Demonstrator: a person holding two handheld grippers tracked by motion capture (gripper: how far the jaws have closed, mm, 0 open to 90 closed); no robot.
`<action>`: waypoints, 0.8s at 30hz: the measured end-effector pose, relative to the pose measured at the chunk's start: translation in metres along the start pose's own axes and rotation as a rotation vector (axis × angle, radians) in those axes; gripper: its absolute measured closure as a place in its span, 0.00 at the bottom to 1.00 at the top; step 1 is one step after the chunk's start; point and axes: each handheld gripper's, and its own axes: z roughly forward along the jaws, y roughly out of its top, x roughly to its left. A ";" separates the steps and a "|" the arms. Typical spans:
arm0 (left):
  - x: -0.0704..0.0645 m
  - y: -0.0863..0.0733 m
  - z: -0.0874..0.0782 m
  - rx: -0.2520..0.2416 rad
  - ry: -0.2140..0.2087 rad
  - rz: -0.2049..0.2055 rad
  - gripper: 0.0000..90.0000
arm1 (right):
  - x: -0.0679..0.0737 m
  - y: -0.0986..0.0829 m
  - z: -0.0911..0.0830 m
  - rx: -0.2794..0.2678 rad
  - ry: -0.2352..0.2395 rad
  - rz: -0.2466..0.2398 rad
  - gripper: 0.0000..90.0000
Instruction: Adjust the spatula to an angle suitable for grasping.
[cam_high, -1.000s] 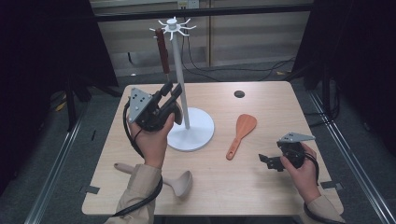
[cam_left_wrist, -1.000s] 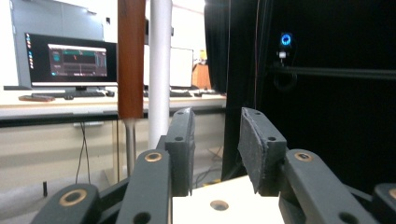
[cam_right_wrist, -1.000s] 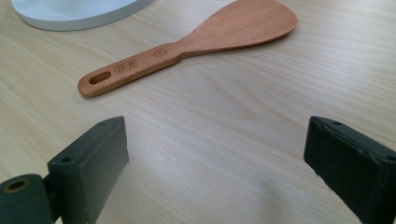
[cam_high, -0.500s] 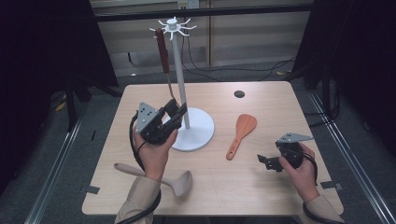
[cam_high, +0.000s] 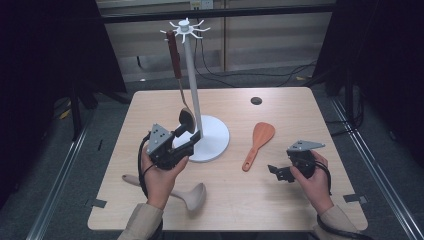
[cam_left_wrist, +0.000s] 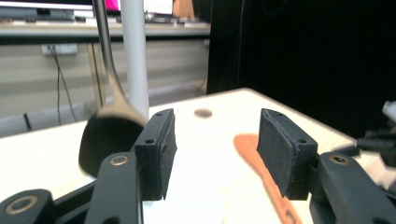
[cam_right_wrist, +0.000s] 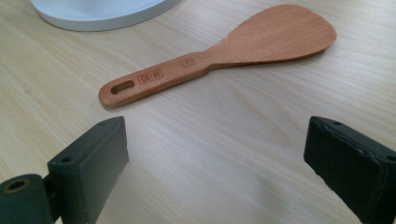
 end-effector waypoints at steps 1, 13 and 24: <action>0.000 -0.003 -0.001 0.011 0.002 -0.010 0.51 | 0.002 0.001 0.003 0.002 0.002 -0.010 0.06; -0.002 -0.029 -0.006 0.124 -0.049 -0.045 0.45 | 0.005 0.006 0.009 0.001 0.018 -0.018 0.06; -0.010 -0.041 -0.011 0.189 -0.090 -0.067 0.41 | 0.009 0.011 0.012 -0.002 0.031 -0.032 0.06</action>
